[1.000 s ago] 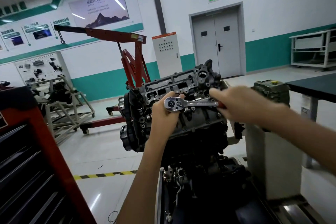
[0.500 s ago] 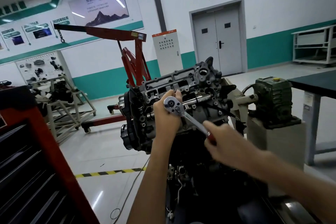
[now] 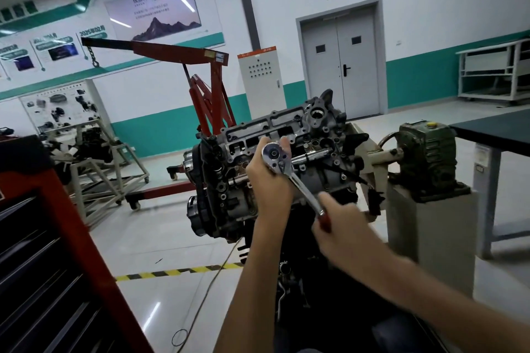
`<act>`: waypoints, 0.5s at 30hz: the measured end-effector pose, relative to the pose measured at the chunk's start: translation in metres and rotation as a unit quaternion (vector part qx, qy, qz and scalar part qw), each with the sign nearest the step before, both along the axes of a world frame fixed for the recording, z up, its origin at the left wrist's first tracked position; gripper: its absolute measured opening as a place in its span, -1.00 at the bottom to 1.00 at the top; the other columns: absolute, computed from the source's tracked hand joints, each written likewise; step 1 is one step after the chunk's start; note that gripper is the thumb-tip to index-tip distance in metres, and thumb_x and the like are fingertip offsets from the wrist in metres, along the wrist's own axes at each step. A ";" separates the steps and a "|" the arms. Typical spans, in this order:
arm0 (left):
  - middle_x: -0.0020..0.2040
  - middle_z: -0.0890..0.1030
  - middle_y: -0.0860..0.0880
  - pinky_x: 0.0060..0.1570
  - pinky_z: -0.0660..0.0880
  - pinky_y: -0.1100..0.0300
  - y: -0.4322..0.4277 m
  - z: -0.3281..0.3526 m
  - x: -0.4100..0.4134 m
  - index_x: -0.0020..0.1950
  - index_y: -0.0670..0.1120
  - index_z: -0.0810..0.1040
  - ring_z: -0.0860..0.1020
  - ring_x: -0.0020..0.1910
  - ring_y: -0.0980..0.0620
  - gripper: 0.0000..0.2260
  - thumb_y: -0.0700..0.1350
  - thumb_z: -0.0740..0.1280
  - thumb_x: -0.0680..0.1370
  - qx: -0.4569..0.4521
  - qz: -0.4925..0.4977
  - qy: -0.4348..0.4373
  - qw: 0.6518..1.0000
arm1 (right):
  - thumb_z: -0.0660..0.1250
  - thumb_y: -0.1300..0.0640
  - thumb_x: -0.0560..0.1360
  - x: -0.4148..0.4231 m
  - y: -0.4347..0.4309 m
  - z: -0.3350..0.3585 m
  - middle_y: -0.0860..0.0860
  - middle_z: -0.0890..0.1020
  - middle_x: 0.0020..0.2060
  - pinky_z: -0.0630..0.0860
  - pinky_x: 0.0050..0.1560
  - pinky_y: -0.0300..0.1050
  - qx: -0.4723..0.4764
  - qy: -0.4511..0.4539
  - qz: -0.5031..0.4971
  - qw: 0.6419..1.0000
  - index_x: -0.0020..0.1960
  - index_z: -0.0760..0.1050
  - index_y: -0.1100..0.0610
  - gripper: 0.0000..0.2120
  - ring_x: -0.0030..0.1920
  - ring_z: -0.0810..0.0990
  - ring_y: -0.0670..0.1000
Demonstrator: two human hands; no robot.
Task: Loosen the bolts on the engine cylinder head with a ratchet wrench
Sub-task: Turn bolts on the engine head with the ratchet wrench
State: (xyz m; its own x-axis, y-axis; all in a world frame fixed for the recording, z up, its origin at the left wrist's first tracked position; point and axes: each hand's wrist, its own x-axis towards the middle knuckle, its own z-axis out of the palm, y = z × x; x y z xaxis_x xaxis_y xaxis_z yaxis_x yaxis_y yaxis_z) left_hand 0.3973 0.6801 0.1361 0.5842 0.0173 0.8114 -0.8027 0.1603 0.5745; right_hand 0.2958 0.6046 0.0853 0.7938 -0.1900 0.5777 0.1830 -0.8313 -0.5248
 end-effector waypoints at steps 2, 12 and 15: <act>-0.41 0.51 0.25 -0.27 0.41 0.41 -0.007 0.001 -0.002 -0.32 0.19 0.47 0.44 -0.40 0.28 -0.78 0.03 0.28 0.53 0.002 -0.026 0.042 0.999 | 0.25 0.25 0.45 0.005 0.028 -0.016 0.01 0.45 -0.44 0.30 -0.52 -0.35 0.121 -0.011 0.049 0.991 -0.24 0.29 0.01 -0.80 -0.54 0.42 -0.14; -0.48 0.31 0.11 -0.40 0.21 0.21 0.028 0.012 0.016 -0.38 0.02 0.29 0.24 -0.45 0.18 -0.65 -0.20 0.26 0.58 0.191 -0.035 -0.079 0.978 | 0.26 0.18 0.47 0.001 -0.074 0.074 -0.15 0.34 -0.48 0.28 -0.52 -0.34 -0.337 0.020 -0.027 0.941 -0.10 0.32 0.07 -0.90 -0.52 0.35 -0.19; -0.48 0.39 0.07 -0.40 0.23 0.24 0.036 0.017 0.020 -0.37 -0.08 0.44 0.27 -0.45 0.20 -0.76 -0.21 0.26 0.50 0.241 -0.050 -0.070 0.967 | 0.27 0.17 0.43 0.007 -0.085 0.110 -0.15 0.25 -0.50 0.23 -0.41 -0.26 -0.420 -0.024 -0.074 0.904 -0.05 0.34 0.11 -0.86 -0.51 0.27 -0.14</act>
